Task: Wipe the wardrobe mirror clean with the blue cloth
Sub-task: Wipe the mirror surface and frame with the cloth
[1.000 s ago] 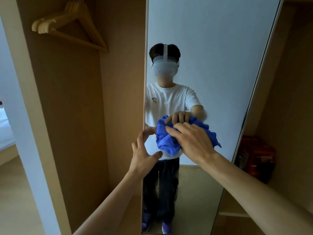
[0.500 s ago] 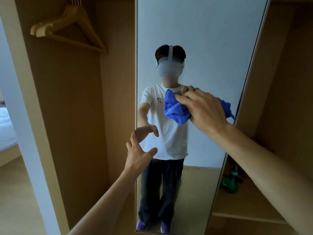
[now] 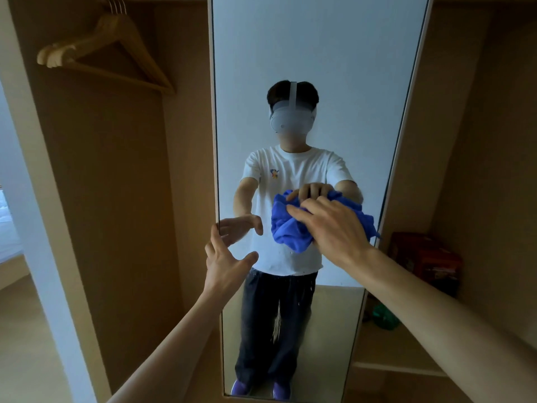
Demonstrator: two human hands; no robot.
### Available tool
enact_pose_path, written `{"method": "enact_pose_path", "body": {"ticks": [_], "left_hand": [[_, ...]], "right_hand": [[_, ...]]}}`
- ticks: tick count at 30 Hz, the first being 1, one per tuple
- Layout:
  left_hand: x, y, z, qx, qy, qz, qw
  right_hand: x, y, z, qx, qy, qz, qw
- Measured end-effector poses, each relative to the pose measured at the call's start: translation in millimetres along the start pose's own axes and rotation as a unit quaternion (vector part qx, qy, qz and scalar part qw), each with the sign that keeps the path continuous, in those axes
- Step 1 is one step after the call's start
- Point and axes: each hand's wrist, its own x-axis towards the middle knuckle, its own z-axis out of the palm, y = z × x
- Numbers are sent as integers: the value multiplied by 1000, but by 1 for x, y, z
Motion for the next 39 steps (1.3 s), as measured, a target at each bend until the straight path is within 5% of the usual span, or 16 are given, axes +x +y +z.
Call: {"method": "enact_pose_path", "body": {"ticks": [9, 23, 39], "left_hand": [[-3, 11, 7, 16, 20, -24, 999], [-3, 7, 12, 44, 42, -19, 998], [-4, 4, 11, 56, 43, -11, 997]], "right_hand": [[19, 56, -58, -52, 66, 48, 995], [-55, 32, -3, 34, -31, 31, 998], [-21, 97, -80, -16, 92, 72, 993]]}}
